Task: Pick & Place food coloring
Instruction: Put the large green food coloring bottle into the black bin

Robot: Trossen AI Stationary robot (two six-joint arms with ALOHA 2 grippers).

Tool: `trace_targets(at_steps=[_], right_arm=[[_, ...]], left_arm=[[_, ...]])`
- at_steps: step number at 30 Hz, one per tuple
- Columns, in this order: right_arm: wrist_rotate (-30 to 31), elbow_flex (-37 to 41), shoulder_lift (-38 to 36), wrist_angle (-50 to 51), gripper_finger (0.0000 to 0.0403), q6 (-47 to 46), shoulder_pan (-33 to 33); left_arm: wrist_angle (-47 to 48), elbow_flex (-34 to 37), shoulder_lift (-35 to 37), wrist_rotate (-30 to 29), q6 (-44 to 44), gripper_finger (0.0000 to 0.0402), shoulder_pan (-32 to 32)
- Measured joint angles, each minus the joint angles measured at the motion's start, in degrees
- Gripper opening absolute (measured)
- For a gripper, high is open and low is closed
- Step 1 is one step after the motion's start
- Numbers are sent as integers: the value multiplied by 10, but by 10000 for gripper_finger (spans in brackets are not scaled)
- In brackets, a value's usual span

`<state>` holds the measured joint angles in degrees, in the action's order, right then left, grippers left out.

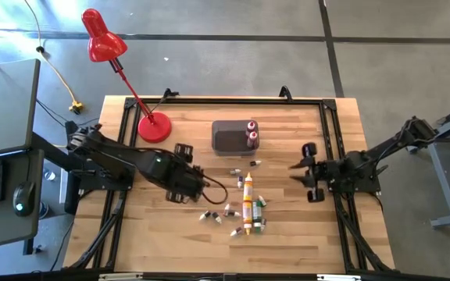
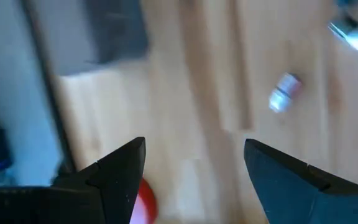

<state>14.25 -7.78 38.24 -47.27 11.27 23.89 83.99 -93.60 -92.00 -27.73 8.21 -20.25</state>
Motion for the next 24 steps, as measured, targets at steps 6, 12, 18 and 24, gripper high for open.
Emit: trace_targets(at_steps=[6,12,18,24], right_arm=[[-43,-228,165,272,117,59,-12],[-91,-390,336,566,117,-7,5],[-39,-462,456,627,117,26,44],[11,-493,498,626,117,67,79]], left_arm=[[24,0,47,-62,72,269,0],[34,0,68,-37,107,269,0],[37,1,66,-12,116,269,0],[40,1,67,4,116,269,0]])
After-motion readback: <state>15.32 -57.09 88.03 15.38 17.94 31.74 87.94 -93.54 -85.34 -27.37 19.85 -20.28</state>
